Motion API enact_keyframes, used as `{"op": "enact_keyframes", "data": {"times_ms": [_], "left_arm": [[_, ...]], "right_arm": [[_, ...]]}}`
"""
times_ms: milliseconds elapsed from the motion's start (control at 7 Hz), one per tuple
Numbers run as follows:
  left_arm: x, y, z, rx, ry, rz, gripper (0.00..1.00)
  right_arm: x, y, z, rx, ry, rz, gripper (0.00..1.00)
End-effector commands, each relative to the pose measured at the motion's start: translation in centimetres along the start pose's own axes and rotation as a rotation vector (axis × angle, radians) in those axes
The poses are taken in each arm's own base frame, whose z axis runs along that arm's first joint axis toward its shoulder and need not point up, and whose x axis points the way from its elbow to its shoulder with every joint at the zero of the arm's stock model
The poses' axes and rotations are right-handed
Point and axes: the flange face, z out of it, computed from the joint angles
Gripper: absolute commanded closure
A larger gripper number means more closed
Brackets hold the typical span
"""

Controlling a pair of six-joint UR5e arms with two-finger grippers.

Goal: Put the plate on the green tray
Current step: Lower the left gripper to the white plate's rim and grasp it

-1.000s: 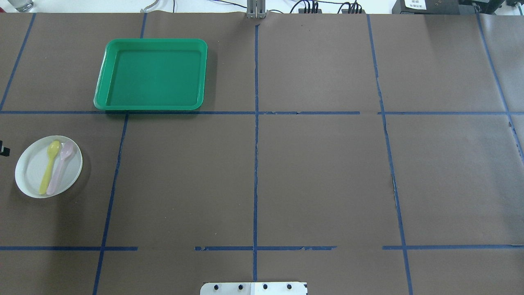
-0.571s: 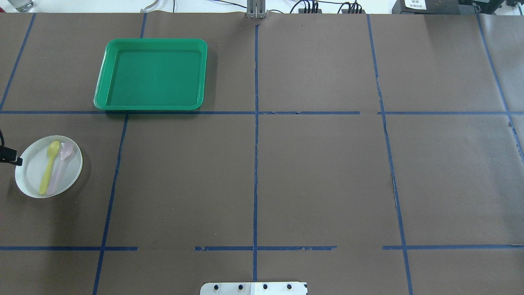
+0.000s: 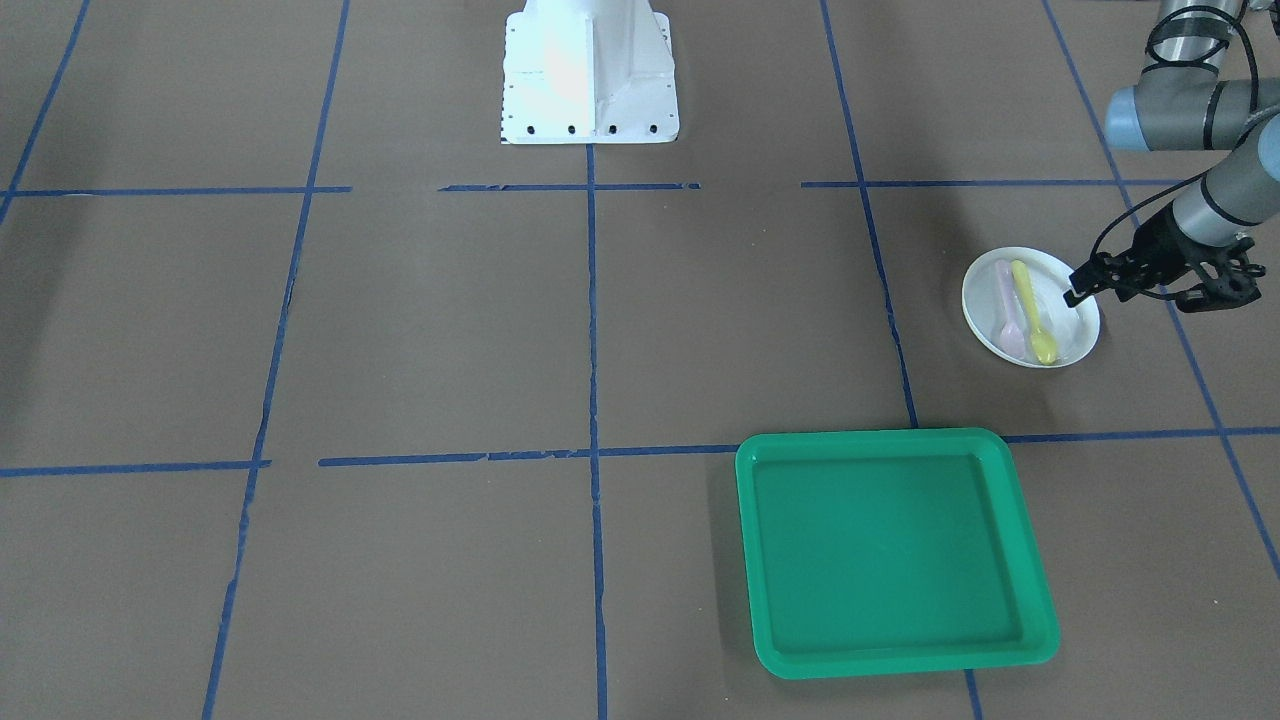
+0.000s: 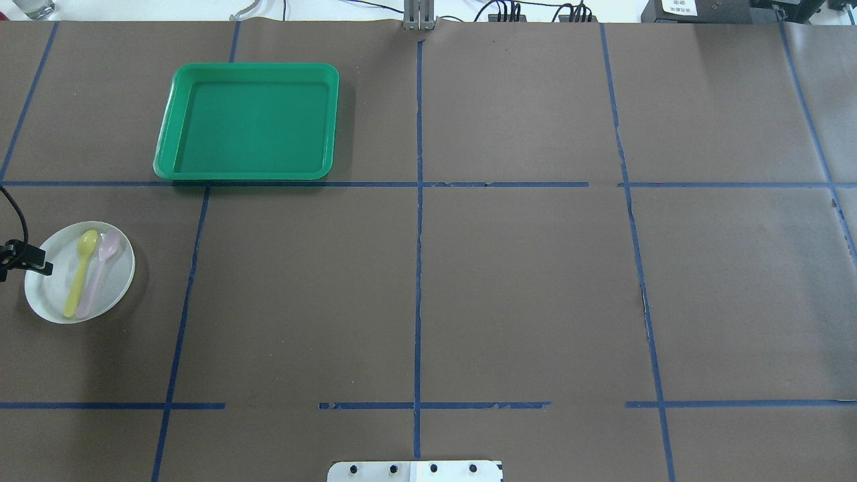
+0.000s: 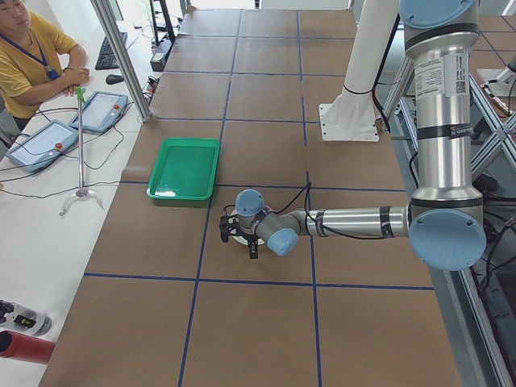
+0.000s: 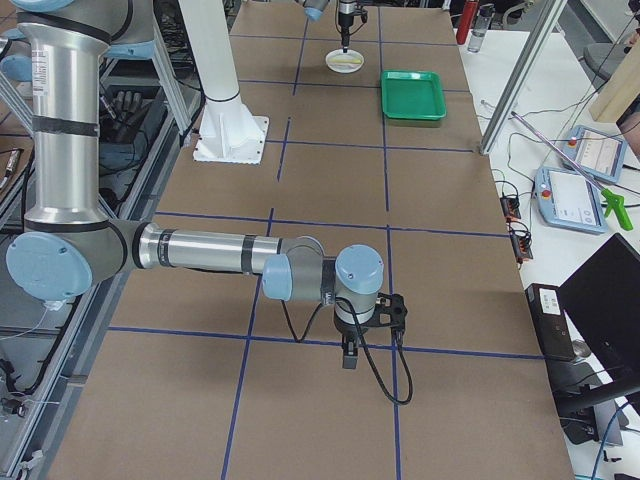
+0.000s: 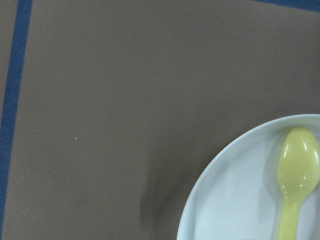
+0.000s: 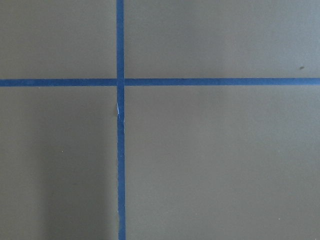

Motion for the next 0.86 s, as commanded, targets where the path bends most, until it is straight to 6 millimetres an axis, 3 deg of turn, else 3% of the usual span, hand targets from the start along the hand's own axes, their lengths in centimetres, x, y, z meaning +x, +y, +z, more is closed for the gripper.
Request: {"op": "enact_keyframes", "data": {"times_ms": [0, 143, 286, 429, 714], "left_arm": [[-0.2, 0.0, 0.8, -0.012, -0.006, 0.000, 0.38], [-0.2, 0.0, 0.8, -0.011, -0.005, 0.001, 0.93], [0.0, 0.0, 0.7, -0.011, -0.003, -0.002, 1.00], [0.7, 0.0, 0.2, -0.010, 0.014, 0.007, 1.00], [5.7, 0.1, -3.2, 0.008, 0.107, 0.018, 1.00]], "right_arm": [[0.0, 0.0, 0.0, 0.000, 0.000, 0.000, 0.00], [0.0, 0.0, 0.0, 0.000, 0.000, 0.000, 0.00], [0.0, 0.0, 0.0, 0.000, 0.000, 0.000, 0.00], [0.0, 0.0, 0.0, 0.000, 0.000, 0.000, 0.00], [0.0, 0.0, 0.0, 0.000, 0.000, 0.000, 0.00]]}}
